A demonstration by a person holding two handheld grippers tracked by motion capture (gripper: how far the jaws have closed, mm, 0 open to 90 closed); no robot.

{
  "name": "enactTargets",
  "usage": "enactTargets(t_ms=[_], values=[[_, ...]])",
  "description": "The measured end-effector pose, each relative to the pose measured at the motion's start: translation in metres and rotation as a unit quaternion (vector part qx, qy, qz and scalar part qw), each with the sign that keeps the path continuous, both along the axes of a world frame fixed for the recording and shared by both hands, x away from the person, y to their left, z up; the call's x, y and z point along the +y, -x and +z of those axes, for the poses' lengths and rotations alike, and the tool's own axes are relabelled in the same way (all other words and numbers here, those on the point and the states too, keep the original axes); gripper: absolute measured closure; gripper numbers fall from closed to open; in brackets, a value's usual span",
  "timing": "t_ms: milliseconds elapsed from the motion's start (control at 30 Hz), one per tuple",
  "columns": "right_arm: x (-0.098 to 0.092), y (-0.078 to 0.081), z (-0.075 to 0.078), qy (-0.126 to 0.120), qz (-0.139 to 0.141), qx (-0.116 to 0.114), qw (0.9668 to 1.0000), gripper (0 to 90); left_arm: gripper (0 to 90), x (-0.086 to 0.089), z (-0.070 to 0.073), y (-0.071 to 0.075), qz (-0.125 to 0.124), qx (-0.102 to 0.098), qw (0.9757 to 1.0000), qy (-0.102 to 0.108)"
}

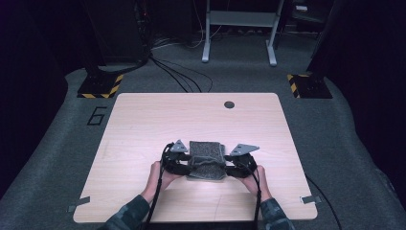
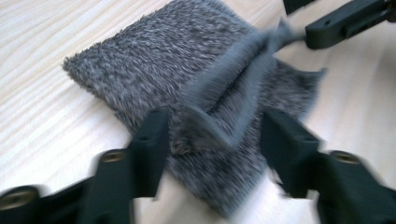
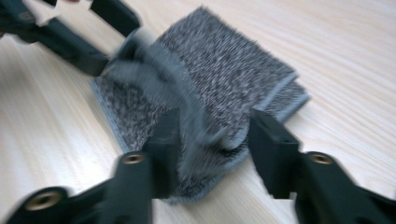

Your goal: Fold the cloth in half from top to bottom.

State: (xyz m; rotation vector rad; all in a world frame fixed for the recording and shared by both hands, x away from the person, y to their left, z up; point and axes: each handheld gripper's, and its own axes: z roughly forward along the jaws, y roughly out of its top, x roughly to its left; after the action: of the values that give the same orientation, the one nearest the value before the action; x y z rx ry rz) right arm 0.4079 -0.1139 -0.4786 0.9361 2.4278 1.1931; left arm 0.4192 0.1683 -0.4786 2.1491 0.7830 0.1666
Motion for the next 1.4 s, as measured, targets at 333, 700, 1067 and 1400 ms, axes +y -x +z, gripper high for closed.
enactTargets(t_ms=[333,700,1067,1400], values=[[0.011,-0.021,0.002,0.026,-0.084,0.028,0.9957,27.6,20.9,-0.006,-0.004,-0.030,0.067,0.000,0.9958,-0.061],[0.013,-0.013,-0.034,0.061,-0.107,0.067,0.9901,18.9,19.7,-0.009,-0.032,-0.014,0.062,0.009,0.9916,-0.113],[0.018,-0.019,-0.039,0.073,-0.102,0.062,0.9902,13.4,15.7,-0.003,-0.037,-0.014,0.078,0.000,0.9914,-0.105],[0.020,-0.026,-0.037,0.068,-0.104,0.067,0.9900,13.9,15.3,0.000,-0.034,-0.017,0.081,-0.001,0.9919,-0.097]])
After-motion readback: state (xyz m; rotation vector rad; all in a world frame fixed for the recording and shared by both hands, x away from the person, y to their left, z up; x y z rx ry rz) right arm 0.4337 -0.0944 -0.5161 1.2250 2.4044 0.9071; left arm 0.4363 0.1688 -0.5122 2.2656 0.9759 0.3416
